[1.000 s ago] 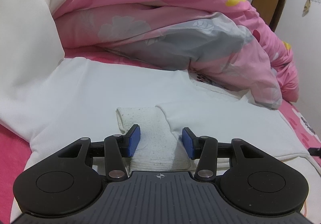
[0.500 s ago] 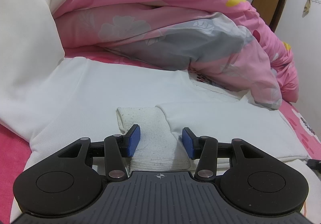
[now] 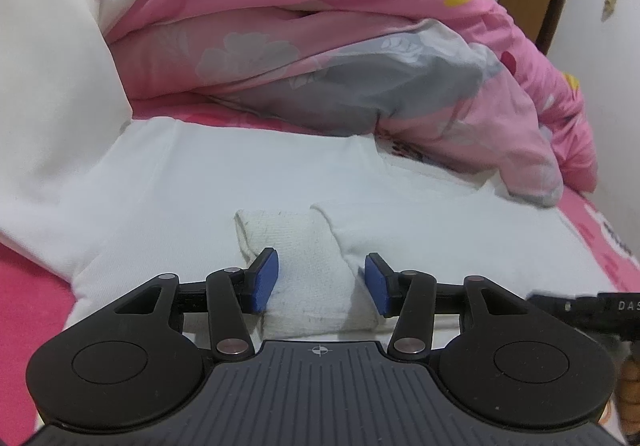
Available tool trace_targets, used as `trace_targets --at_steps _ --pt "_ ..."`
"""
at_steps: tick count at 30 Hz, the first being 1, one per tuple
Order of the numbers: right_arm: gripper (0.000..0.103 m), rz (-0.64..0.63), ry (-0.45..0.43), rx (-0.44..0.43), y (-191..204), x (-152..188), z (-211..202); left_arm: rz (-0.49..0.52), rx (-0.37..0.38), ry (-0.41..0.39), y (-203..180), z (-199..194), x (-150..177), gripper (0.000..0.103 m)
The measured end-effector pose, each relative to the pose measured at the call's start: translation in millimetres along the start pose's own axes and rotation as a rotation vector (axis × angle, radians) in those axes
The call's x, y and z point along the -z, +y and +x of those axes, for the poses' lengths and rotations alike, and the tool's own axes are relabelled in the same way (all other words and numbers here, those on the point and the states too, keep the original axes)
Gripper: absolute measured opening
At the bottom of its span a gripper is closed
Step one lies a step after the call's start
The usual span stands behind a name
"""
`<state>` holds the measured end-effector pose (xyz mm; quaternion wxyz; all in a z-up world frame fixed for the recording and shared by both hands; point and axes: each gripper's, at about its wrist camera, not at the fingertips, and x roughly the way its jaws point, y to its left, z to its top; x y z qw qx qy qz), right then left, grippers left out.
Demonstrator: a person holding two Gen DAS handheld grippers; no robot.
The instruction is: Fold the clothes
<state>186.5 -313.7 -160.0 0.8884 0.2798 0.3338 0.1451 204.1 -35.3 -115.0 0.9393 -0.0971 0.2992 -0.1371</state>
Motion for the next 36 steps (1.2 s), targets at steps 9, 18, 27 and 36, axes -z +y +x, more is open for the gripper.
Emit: trace_targets --at_steps 9,18,27,36 --pt "0.006 0.047 -0.013 -0.049 -11.6 0.1 3.5 0.07 -0.162 0.013 5.2 -28.6 -0.6 0.066" --pt "0.006 0.046 -0.018 -0.056 -15.1 2.5 2.2 0.297 -0.067 -0.092 -21.7 -41.3 -16.9 0.061" --pt "0.004 -0.003 -0.01 -0.003 -6.7 0.7 4.4 0.235 0.028 0.04 -2.6 0.7 -1.8 0.043" --pt "0.014 -0.26 0.048 0.139 82.0 -29.2 34.1 0.191 0.052 0.046 2.9 2.4 -2.6 0.044"
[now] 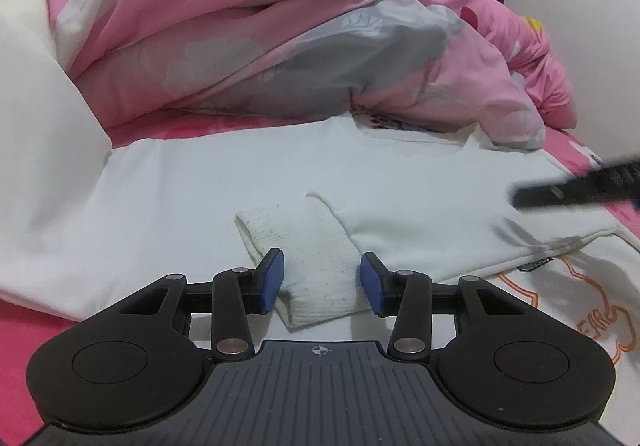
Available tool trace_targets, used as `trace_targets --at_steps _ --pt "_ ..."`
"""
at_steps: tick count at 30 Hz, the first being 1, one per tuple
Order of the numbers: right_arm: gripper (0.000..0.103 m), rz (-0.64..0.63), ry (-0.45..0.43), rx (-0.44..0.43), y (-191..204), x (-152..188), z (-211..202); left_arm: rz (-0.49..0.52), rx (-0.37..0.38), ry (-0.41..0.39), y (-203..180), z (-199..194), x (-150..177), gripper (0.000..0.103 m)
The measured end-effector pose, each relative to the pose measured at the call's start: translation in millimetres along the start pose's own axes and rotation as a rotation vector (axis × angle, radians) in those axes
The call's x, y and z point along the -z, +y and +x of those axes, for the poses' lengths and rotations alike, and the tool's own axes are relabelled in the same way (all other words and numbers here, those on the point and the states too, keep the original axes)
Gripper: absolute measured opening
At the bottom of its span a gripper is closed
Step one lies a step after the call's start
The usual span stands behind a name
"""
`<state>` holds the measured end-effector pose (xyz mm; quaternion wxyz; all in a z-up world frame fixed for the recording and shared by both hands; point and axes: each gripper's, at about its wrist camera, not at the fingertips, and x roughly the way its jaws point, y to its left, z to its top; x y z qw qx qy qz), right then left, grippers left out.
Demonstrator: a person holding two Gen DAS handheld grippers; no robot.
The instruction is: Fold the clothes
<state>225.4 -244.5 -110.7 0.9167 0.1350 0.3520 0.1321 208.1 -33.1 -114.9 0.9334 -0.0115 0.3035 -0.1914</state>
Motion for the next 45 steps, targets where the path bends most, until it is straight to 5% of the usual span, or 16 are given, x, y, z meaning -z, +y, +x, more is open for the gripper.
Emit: trace_targets --at_steps 10,13,19,45 --pt "0.016 -0.166 0.036 0.084 41.1 -5.0 78.9 -0.012 0.002 0.001 2.8 -2.5 -0.1 0.046" --pt "0.025 -0.122 0.017 0.06 43.8 -13.3 68.8 -0.01 -0.002 0.003 2.0 -2.2 -0.3 0.046" --pt "0.027 -0.184 0.02 0.103 51.4 -3.1 97.2 -0.041 -0.013 0.016 6.4 -1.3 -1.4 0.057" --pt "0.028 -0.211 -0.04 0.107 54.3 4.6 96.2 -0.08 -0.074 -0.023 14.4 -10.1 -3.4 0.065"
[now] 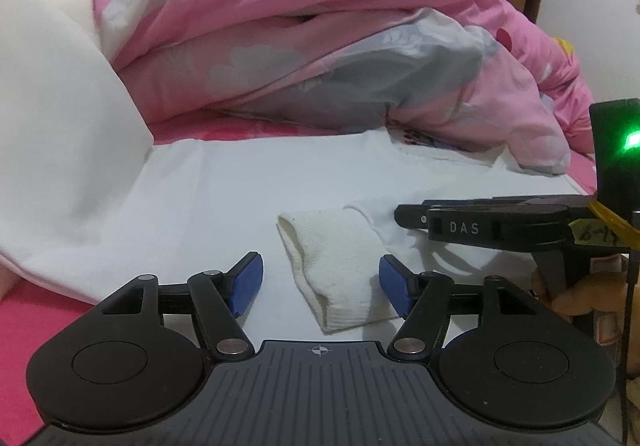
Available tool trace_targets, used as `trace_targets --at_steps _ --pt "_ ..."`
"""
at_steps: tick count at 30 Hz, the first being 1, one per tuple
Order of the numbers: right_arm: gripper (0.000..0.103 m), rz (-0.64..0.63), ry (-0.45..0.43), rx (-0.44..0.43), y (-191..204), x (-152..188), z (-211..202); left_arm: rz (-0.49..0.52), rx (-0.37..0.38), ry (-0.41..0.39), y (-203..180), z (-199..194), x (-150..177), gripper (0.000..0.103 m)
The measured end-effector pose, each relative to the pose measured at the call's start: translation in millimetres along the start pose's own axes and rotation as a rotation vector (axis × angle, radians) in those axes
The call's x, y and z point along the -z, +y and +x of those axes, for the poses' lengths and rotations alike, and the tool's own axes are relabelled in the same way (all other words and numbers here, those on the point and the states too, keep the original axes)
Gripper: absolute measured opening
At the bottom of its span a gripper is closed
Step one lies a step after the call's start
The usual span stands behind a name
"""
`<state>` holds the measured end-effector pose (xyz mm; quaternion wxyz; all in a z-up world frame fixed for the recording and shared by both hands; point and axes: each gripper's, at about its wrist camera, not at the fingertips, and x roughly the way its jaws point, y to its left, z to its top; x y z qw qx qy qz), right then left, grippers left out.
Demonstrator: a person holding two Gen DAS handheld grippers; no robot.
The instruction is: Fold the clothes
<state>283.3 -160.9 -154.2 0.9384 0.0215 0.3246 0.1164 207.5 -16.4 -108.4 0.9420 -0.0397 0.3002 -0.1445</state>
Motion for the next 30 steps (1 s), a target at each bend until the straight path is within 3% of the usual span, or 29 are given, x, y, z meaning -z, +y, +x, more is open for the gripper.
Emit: trace_targets --at_steps 30 --pt "0.028 0.004 -0.003 -0.007 -2.2 0.3 -0.8 0.015 -0.011 0.011 -1.5 2.4 2.1 0.067"
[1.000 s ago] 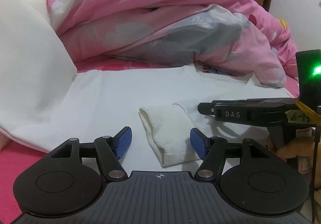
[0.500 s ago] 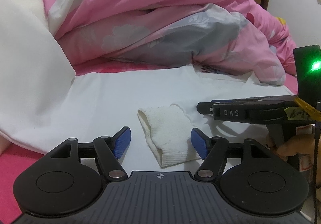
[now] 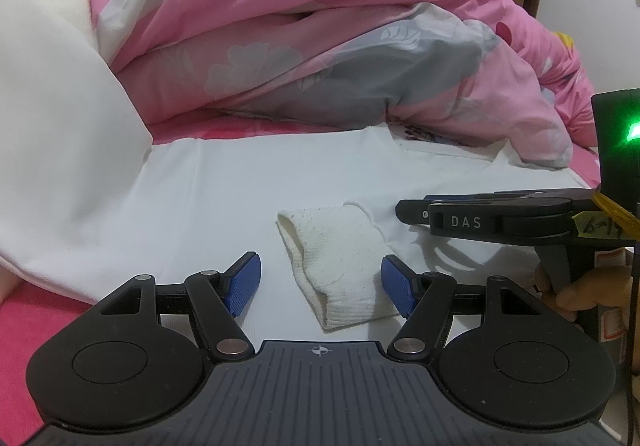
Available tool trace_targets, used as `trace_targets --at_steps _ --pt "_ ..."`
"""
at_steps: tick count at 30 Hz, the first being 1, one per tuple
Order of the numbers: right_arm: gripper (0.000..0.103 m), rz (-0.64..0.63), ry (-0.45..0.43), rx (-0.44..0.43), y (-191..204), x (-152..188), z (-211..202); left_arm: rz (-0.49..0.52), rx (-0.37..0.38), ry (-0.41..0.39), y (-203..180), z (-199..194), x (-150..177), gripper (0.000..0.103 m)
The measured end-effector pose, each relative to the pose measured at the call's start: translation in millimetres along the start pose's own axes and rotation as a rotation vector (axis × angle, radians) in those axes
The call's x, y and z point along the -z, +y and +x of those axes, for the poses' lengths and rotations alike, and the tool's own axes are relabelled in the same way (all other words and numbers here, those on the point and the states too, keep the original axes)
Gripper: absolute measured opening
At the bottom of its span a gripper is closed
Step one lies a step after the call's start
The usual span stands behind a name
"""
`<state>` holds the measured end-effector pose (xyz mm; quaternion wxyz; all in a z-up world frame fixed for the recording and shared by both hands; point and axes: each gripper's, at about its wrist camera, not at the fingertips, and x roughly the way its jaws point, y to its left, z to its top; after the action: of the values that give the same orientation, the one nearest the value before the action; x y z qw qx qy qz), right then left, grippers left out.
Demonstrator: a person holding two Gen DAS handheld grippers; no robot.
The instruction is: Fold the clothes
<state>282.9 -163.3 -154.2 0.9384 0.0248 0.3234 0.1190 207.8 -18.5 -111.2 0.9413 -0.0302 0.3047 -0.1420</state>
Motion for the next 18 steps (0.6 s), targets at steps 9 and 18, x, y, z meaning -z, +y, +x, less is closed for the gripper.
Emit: trace_targets --at_steps 9,18 --pt "0.028 -0.001 -0.001 -0.001 -0.1 0.5 0.1 0.001 0.0 0.006 1.2 0.7 -0.4 0.067" --pt "0.028 0.0 -0.001 -0.003 -0.3 0.5 0.3 -0.001 0.0 0.009 1.8 1.3 -0.3 0.068"
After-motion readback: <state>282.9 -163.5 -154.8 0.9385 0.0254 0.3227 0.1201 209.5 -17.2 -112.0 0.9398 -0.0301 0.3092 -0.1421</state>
